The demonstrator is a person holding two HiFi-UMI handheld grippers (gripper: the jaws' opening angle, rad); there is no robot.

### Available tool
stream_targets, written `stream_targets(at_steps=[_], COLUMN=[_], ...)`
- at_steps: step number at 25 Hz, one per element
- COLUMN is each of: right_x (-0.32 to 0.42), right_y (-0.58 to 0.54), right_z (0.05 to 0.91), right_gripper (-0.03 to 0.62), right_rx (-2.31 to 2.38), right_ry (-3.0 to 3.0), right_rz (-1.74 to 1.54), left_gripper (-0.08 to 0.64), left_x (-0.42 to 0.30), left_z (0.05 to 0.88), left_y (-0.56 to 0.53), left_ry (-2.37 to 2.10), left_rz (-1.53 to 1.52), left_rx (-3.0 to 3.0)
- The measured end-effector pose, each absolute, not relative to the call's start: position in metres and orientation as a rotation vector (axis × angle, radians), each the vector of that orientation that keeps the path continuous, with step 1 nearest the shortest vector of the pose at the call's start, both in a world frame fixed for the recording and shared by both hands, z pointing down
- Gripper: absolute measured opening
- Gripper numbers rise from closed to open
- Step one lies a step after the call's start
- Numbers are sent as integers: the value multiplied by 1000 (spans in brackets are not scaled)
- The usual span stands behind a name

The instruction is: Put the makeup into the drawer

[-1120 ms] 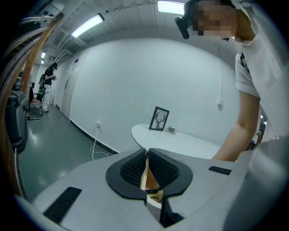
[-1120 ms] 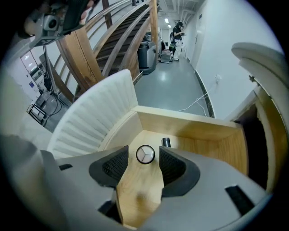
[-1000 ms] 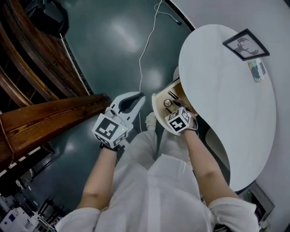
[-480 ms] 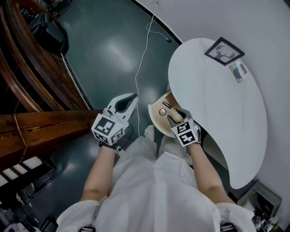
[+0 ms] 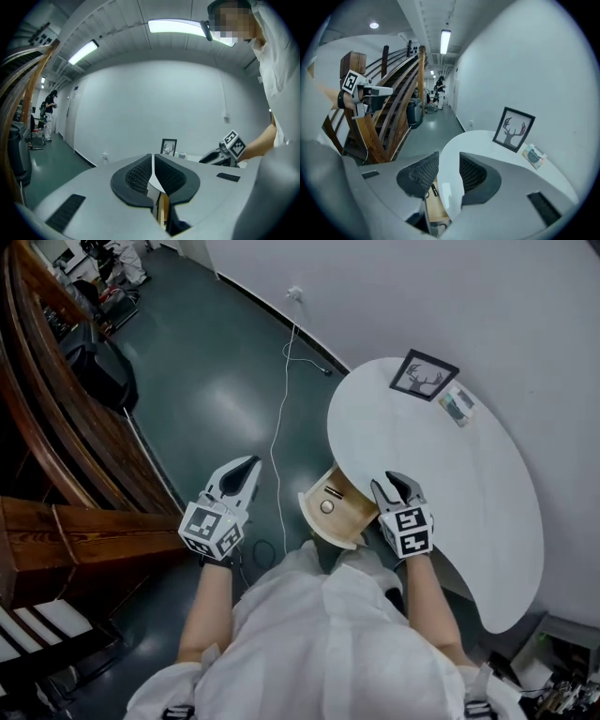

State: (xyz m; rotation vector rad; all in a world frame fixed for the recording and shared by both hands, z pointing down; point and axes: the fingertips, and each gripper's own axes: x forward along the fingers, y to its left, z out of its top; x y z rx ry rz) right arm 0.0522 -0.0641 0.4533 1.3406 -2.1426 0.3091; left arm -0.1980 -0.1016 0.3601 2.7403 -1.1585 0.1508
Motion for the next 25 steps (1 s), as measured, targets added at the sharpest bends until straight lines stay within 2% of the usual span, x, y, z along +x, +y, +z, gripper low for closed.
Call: stream_targets(at_steps=[12,25], right_x=[121,160], right_y=[-67,-38], right_z=[328,273], right_gripper=[19,9], right_rx=[1786,2001], right_ry=[-2193,-2280], right_rz=[113,41], left_gripper=[20,20], left_x=[-202,-202], left_z=[292,265], left_y=[-121,-119], left_ry=[-1253,-1263], left_rz=[36,-15], left_rx=[2837,2885])
